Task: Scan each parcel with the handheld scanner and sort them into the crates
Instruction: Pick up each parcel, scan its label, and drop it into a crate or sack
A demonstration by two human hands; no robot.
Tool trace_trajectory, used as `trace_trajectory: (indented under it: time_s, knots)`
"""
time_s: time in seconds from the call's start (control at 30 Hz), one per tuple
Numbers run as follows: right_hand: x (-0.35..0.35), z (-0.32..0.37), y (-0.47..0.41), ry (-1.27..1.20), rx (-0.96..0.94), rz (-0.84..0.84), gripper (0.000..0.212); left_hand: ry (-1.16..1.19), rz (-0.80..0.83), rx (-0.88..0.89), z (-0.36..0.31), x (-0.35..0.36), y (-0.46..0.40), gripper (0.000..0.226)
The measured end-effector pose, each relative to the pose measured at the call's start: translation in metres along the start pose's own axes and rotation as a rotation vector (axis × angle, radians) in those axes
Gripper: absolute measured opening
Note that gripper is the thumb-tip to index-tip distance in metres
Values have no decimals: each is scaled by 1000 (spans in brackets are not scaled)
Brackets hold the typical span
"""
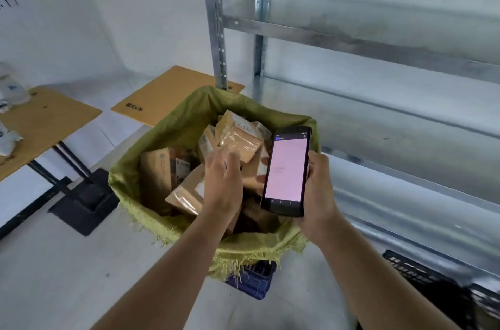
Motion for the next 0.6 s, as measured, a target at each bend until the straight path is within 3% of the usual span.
trace_trajectory:
  time_s: [0.13, 0.27, 0.4, 0.53, 0.6]
  knots:
    - [-30, 20, 28, -40, -39, -20, 51, 152, 165, 18, -39, 29, 21, 38]
    - [-69, 41, 63, -80, -102, -53, 50, 219, 379, -44, -64, 69, 54, 52]
    - [-122, 56, 105, -175, -116, -146, 57, 229, 459, -38, -88, 109, 103, 50]
    - [-184, 73, 166, -192, -140, -247, 60, 171, 558, 28, -118, 147, 165, 76]
    - [-216, 79, 200, -201, -162, -309, 59, 182, 591, 49, -129, 165, 201, 66]
Point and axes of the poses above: each hand's wrist, its own y-axis away from the middle knuckle, its own x-axis out of the palm, z = x × y, the point moved 2 cm from there along -y, towards the middle knuckle, and after that the axes turned 3 degrees about -z, right-handed, at the moved point
